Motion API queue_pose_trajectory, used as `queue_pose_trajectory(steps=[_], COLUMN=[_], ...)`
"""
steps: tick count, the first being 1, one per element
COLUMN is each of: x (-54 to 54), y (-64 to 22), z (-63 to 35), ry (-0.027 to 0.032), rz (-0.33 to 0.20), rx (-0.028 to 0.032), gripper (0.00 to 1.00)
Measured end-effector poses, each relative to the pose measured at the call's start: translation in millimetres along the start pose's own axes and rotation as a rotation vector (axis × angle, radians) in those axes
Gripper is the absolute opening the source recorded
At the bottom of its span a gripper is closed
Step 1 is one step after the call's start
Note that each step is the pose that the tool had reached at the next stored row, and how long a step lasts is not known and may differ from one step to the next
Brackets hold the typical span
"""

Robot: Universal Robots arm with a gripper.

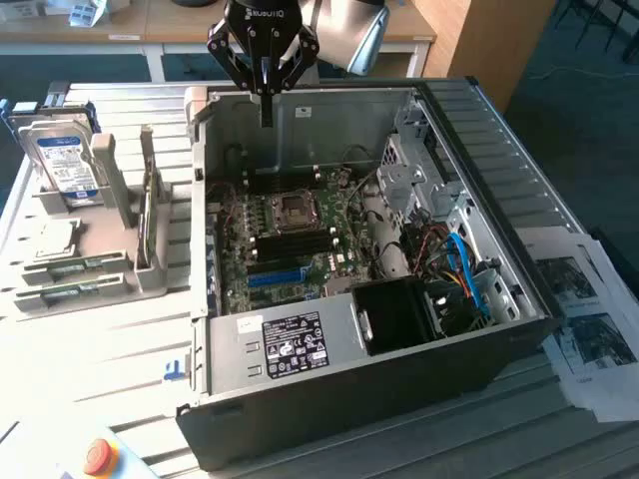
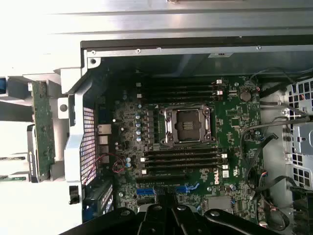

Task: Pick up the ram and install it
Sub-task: 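Reach for the ram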

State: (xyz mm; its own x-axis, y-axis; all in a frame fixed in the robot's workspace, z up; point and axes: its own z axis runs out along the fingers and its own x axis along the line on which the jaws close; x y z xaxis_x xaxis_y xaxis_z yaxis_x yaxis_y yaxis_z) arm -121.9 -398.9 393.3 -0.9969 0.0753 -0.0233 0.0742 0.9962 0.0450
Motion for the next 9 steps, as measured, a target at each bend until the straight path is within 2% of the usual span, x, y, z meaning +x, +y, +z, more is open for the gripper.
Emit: queue_pose_trajectory(steps=[9], x=[0.0], y=[0.0], z=[0.0], ry=[0.0], rz=[0.0], rx=[0.0], gripper=[0.1])
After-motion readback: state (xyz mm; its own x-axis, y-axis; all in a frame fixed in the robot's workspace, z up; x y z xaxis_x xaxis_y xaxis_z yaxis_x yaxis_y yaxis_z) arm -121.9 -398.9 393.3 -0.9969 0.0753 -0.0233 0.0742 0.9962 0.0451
